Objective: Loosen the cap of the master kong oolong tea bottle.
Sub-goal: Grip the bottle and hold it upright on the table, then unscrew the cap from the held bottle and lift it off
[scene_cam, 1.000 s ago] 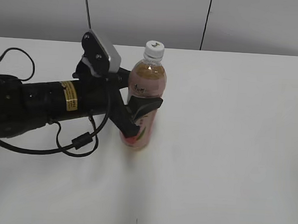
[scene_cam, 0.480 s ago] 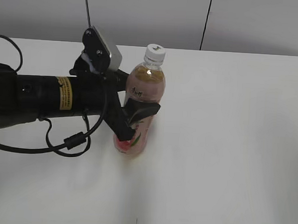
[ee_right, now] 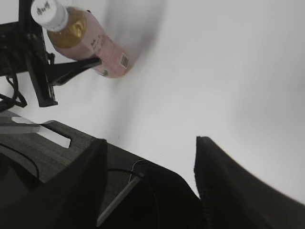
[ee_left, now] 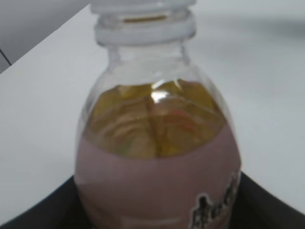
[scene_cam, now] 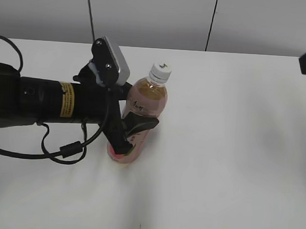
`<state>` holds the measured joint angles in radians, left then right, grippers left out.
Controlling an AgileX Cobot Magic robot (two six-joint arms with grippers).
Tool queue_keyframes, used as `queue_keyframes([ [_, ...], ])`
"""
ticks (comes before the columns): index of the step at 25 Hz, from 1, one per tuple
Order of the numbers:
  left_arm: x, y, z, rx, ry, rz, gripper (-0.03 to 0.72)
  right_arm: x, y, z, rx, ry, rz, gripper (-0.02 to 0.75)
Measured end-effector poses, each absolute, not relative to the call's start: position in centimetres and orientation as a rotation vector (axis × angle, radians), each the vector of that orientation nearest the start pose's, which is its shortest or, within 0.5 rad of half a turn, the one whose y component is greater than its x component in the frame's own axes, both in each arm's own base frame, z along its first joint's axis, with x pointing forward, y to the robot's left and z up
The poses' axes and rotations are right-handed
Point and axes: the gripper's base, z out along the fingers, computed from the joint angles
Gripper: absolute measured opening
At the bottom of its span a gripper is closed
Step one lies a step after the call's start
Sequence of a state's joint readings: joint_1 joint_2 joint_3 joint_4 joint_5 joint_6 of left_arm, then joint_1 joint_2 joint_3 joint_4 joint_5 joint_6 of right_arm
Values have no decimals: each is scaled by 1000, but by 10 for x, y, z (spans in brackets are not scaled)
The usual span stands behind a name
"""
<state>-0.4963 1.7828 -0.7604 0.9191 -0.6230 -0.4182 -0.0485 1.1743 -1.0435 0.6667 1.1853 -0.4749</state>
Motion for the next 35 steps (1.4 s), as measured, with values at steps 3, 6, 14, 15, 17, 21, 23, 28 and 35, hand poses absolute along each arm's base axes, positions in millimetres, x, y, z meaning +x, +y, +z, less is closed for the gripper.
queue_keyframes([
  [3,274,-196,163,1170,1722,-551,433,235,57,354,-420,2526,761,440],
  [6,274,-196,163,1178,1720,-548,433,252,87,360,-505,2551,783,440],
  [14,275,-196,164,1193,1713,-527,433,297,180,351,-637,2681,719,440],
  [15,275,-196,163,1193,1714,-526,433,303,187,347,-634,2699,721,440],
  [17,275,-196,164,1192,1714,-523,433,315,198,343,-606,2713,731,440],
  [21,276,-196,164,1195,1714,-519,433,330,207,338,-551,2732,740,440],
  [23,277,-197,166,1194,1708,-516,433,334,209,334,-534,2747,740,440],
  [28,282,-199,172,1190,1682,-507,433,335,210,331,-529,2759,741,440],
  [35,284,-200,174,1189,1677,-503,433,341,218,315,-530,2805,755,439],
])
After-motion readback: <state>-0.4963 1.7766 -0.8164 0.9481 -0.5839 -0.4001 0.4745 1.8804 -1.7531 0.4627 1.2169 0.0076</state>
